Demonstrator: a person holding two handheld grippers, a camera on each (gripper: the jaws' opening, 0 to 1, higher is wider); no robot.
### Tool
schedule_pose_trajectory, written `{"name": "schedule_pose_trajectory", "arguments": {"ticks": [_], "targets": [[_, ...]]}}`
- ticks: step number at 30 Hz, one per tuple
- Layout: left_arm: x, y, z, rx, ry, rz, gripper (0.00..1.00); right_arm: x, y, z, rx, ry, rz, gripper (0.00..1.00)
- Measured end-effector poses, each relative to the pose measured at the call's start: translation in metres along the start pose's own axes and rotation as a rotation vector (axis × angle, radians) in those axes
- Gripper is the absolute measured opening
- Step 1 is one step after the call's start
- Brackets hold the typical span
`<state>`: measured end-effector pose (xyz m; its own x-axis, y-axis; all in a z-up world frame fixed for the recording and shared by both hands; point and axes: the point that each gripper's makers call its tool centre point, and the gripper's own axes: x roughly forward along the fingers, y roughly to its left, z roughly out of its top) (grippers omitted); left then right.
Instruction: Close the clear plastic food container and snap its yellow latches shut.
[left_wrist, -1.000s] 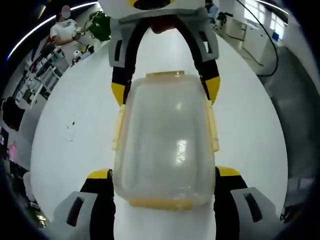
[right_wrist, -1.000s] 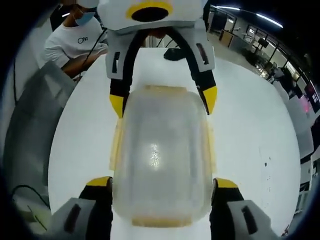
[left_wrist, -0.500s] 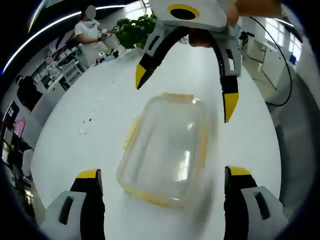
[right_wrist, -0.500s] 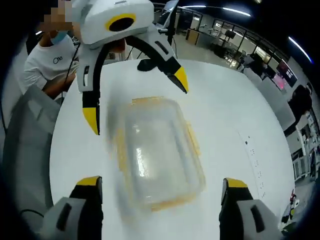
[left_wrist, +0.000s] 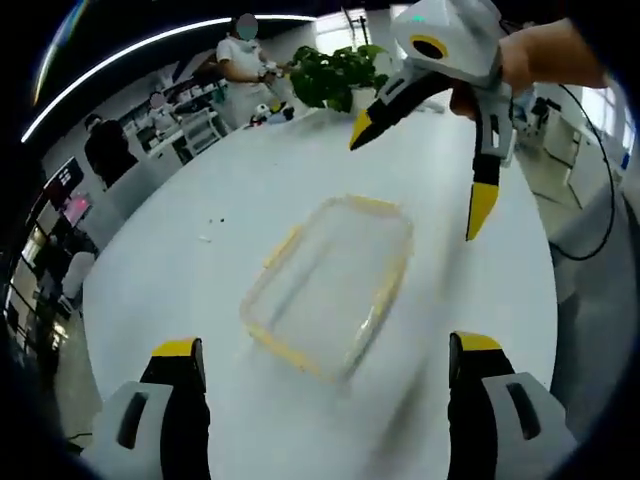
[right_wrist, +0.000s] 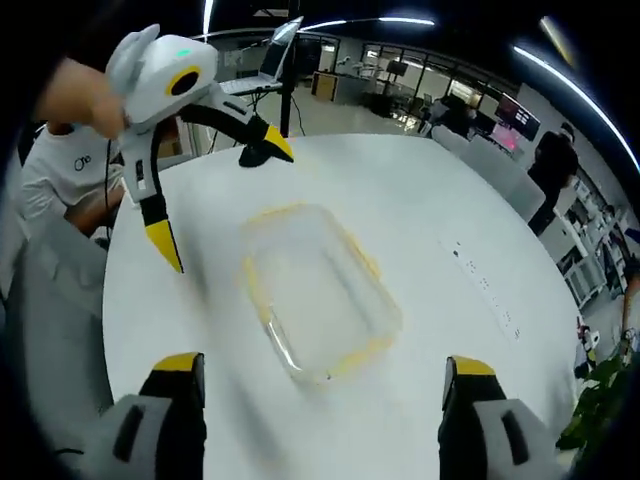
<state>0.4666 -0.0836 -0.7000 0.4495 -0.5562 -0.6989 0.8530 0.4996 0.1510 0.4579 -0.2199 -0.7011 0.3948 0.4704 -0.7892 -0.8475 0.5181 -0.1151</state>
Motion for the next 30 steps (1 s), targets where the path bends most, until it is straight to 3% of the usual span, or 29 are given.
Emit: {"name": "schedule_pose_trajectory", "arguments": {"ticks": [2, 4, 12, 22, 25, 30], "targets": [[-0.007, -0.003, -0.001, -0.001, 0.004, 0.013, 0.98, -0.005, 0.005, 0.002, 0.013, -0.025, 0.0, 0.99], [-0.018, -0.008, 0.006, 0.026, -0.036, 0.037, 0.96, -0.012, 0.014, 0.002, 0.037, -0.05, 0.011, 0.99], [-0.052, -0.039, -0.001, -0.037, -0.053, 0.053, 0.98, -0.037, 0.048, -0.015, 0.035, -0.084, -0.019, 0.99], [-0.097, -0.085, -0.027, -0.043, -0.062, 0.115, 0.98, -0.076, 0.083, -0.032, 0.071, -0.154, -0.066, 0.99], [-0.106, -0.098, -0.037, -0.075, -0.061, 0.113, 0.99, -0.088, 0.098, -0.038, 0.135, -0.197, -0.053, 0.96], [-0.12, -0.115, -0.053, -0.098, -0.056, 0.137, 0.99, -0.098, 0.119, -0.057, 0.109, -0.186, -0.066, 0.97]]}}
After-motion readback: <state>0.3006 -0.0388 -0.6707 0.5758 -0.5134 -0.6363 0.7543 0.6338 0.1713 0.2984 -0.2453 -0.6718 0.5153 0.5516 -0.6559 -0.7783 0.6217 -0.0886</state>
